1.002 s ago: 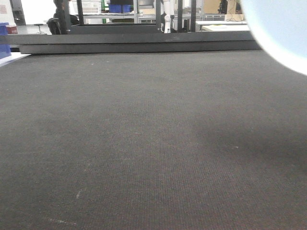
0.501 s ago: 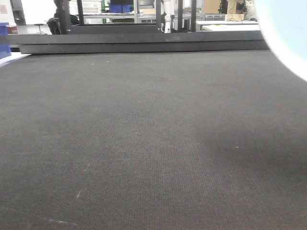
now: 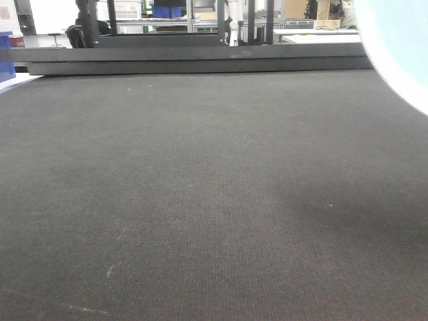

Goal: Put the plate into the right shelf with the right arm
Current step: 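Drive the base away from the table holding the plate in the right gripper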

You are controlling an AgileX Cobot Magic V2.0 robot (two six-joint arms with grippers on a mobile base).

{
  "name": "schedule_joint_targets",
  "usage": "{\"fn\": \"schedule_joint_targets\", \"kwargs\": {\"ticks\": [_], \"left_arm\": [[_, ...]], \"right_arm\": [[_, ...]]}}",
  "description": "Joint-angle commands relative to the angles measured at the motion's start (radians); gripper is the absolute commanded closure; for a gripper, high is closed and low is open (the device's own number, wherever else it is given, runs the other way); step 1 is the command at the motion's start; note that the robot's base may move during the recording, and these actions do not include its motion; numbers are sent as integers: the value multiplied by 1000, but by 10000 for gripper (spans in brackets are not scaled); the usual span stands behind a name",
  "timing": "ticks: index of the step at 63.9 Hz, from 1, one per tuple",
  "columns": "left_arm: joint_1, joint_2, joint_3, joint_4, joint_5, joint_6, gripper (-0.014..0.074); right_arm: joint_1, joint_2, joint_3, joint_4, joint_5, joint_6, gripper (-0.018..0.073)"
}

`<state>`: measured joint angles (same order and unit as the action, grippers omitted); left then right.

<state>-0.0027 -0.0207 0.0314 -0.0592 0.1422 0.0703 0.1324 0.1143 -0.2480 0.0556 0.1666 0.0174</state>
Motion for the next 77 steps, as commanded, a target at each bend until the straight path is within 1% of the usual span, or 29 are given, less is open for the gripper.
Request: {"fn": "schedule_joint_targets", "kwargs": {"ticks": [1,77], "left_arm": [[-6,-2,8,-4,-85,3,643],[-6,-2,8,-4,-85,3,643]], "right_arm": [[-6,8,-41,5,-90,-7,505],[-6,8,-41,5,-90,-7,505]]}}
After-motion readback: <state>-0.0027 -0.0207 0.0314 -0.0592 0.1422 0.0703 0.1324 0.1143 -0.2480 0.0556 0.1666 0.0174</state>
